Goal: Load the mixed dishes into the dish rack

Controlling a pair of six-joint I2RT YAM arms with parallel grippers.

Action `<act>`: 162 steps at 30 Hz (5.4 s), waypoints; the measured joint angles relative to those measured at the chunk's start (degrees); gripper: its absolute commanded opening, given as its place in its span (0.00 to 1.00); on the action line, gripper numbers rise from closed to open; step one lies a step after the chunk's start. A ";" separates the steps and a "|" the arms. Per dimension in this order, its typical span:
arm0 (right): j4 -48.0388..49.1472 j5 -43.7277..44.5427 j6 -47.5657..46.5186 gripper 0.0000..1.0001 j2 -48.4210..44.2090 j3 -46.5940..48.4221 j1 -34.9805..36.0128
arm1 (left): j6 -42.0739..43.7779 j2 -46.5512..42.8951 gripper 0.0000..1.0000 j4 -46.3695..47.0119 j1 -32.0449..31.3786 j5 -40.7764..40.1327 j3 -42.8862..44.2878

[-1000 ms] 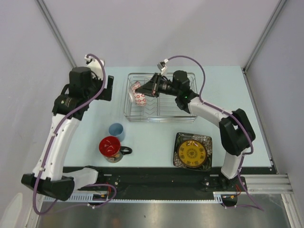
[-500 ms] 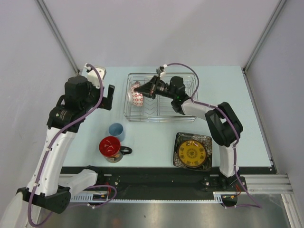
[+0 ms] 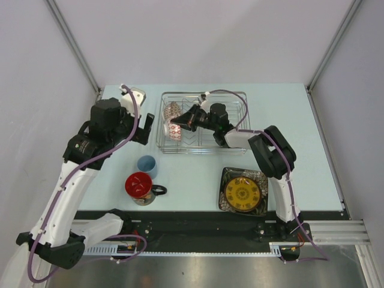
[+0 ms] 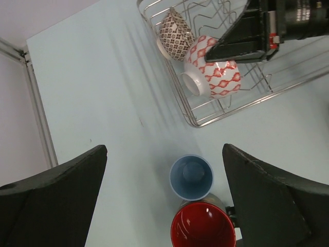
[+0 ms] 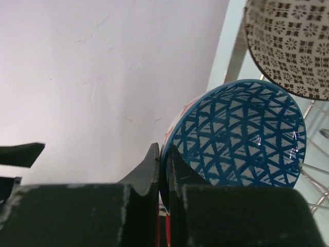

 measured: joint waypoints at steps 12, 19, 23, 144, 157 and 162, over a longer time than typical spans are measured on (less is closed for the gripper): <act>-2.75 1.92 -4.81 0.62 2.51 0.02 0.68 | 1.44 -1.25 0.98 -1.46 -2.99 0.52 -0.55; -4.85 2.34 -8.13 0.94 1.51 0.24 0.63 | 1.81 -1.07 0.98 -1.49 -4.66 0.52 -0.55; -12.94 2.29 -13.44 1.00 -3.50 0.20 0.33 | 1.97 -0.20 0.98 -1.53 -6.58 0.50 -0.55; -99.03 50.36 -18.82 1.00 -55.60 -35.47 8.28 | 7.80 25.49 0.90 22.14 -42.99 -4.55 -32.79; -96.50 48.11 -19.45 1.00 -54.34 -36.79 8.72 | 8.46 32.74 0.90 25.70 -36.50 -8.68 -27.54; -96.04 46.90 -19.34 1.00 -56.13 -36.89 9.51 | 8.44 34.18 0.90 25.77 -35.36 -9.53 -22.43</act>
